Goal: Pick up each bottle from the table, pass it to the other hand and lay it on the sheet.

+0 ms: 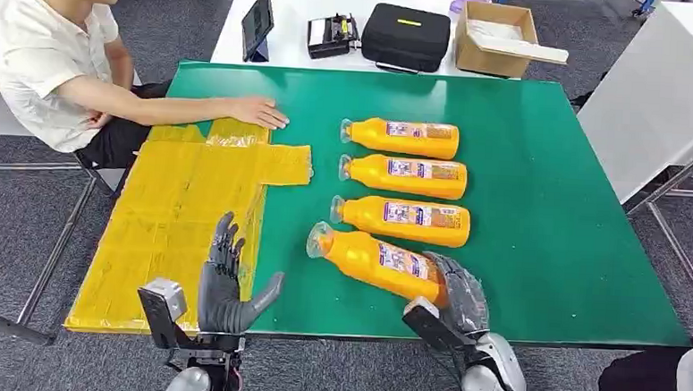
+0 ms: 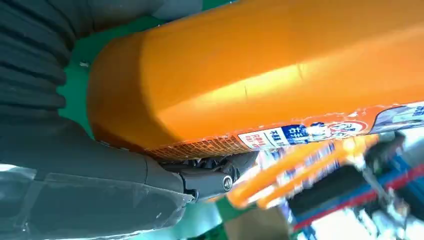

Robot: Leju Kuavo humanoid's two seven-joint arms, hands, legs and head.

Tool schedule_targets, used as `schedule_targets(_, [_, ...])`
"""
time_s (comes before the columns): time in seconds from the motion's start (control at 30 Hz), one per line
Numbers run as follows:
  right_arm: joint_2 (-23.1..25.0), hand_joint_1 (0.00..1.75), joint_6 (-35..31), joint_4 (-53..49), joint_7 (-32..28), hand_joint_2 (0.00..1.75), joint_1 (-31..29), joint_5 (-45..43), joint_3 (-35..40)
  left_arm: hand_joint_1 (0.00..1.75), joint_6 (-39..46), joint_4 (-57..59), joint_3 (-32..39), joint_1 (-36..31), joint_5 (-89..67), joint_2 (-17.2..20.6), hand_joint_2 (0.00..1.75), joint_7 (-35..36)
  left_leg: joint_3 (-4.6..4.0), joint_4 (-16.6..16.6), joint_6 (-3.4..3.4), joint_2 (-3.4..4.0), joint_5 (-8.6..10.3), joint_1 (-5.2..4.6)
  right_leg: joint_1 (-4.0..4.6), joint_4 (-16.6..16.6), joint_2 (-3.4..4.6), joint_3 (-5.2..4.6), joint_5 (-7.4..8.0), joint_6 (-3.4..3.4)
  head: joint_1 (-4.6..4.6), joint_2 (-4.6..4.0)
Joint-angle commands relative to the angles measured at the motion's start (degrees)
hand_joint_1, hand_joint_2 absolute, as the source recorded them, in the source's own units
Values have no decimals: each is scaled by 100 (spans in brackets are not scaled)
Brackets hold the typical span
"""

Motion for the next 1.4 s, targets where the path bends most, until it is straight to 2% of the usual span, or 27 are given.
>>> schedule_targets(0.03, [521,173,-168,-289,-224,175,70,-192,-478,0,-176,85,-11,-12,470,170,175,244,15,0,1,18,-11,1,4,-3,8,12,-6,-19,2,0])
schedule_targets(0.2, [889,175,-35,231,-482,175,-396,-401,-207,0,-1716,220,-439,-17,1340,513,175,772,-5,-5,-1,19,-4,-2,-1,-4,16,-8,2,-13,0,0])
schedule_targets(0.23, [925,175,-25,318,-547,175,-454,-420,-159,0,-1846,288,-493,-28,1362,548,175,837,9,-7,-3,38,-10,1,4,-7,31,0,2,-24,2,0])
schedule_targets(0.43, [1031,175,139,679,-631,175,-752,-267,424,0,-2373,862,-635,-203,1516,560,175,1125,5,-11,-3,28,-5,0,4,-11,19,-5,2,-20,2,0])
schedule_targets(0.7, [1078,175,52,816,-585,175,-843,-176,584,0,-2392,932,-640,-258,1509,510,175,1156,-11,-6,0,8,-2,0,1,-6,3,-14,-1,-13,2,0])
schedule_targets(0.8, [1184,175,323,1071,-610,175,-1104,-115,1003,0,-2496,1144,-681,-448,1519,469,175,1214,-3,-6,0,17,-7,0,2,-6,10,-5,-3,-21,2,0])
schedule_targets(0.97, [1411,175,129,994,-640,175,-1145,-55,1535,0,-2198,1363,-452,-666,1460,278,175,1069,-2,-2,-5,30,-9,5,9,-2,20,-8,-2,-30,2,0])
schedule_targets(1.17, [1283,175,108,479,-570,175,-994,-209,1918,0,-1840,1087,-139,-621,1609,130,175,865,-24,-1,-3,5,1,3,2,2,0,-26,-3,-11,2,0])
schedule_targets(1.37, [1322,175,186,508,-582,175,-1028,-330,2178,0,-1478,833,151,-666,1949,-58,175,797,-34,1,-4,2,2,3,1,3,0,-33,0,-12,2,0])
schedule_targets(1.4, [1305,175,202,471,-590,175,-1024,-358,2230,0,-1433,819,182,-677,1997,-65,175,764,-9,10,-3,16,-12,7,10,7,6,-8,-10,-30,4,0])
